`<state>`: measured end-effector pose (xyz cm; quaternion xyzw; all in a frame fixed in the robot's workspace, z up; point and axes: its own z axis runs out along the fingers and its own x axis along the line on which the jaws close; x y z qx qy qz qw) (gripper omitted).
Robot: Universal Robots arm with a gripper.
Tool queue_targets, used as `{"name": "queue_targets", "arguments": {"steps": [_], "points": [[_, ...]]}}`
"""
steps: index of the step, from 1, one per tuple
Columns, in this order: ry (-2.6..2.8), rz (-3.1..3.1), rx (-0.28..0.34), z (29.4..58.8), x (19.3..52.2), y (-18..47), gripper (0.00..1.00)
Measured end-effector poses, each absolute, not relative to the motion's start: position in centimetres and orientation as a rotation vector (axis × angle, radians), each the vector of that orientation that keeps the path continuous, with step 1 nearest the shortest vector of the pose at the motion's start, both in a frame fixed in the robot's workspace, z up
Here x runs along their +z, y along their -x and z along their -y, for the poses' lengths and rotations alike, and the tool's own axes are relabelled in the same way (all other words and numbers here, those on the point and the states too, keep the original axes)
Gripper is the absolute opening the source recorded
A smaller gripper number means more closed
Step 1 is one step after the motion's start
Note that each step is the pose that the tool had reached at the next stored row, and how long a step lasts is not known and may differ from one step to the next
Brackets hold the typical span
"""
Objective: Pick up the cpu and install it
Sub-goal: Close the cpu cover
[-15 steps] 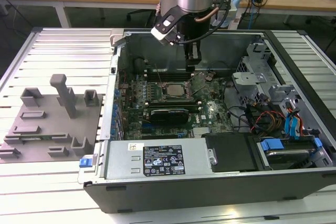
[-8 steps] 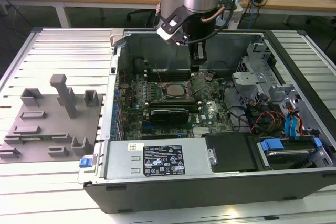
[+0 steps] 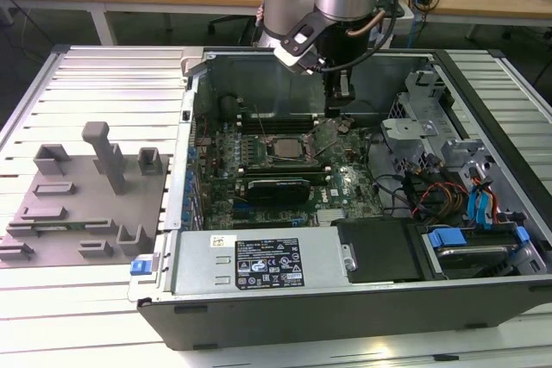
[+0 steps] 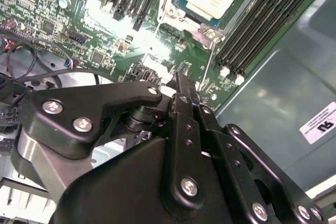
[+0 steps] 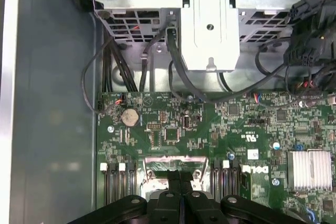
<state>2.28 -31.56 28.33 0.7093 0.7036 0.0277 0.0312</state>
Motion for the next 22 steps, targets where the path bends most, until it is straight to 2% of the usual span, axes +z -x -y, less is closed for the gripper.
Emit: {"name": "queue_targets", "arguments": {"steps": [22], "points": [[-2.185, -2.167, 0.085, 31.6, 28.3, -5.2, 0.11]]}}
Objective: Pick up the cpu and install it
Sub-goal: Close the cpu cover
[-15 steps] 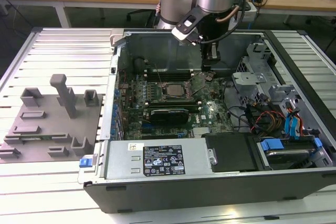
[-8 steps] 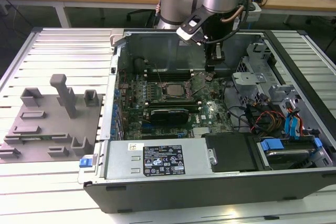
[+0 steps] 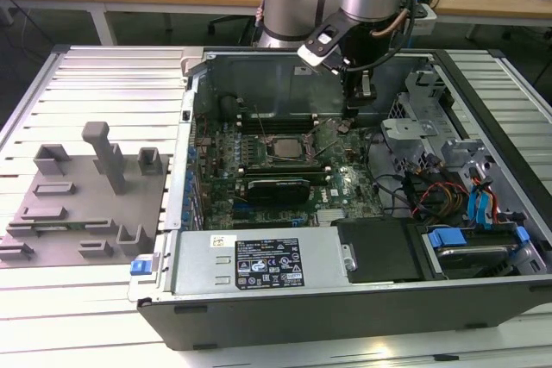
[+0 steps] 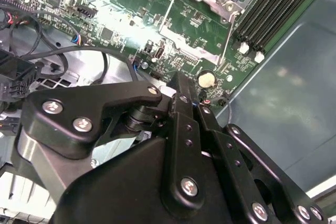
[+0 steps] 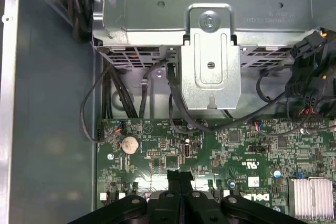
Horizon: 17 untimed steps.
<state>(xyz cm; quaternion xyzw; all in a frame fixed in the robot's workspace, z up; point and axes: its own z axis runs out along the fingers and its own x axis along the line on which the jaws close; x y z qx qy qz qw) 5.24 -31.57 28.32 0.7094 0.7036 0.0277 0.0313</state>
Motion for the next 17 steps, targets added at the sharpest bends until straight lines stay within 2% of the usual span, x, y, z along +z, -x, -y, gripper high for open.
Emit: {"name": "queue_targets", "arguments": {"steps": [17], "points": [[-2.192, -2.174, 0.071, 31.6, 26.0, -5.3, 0.11]]}}
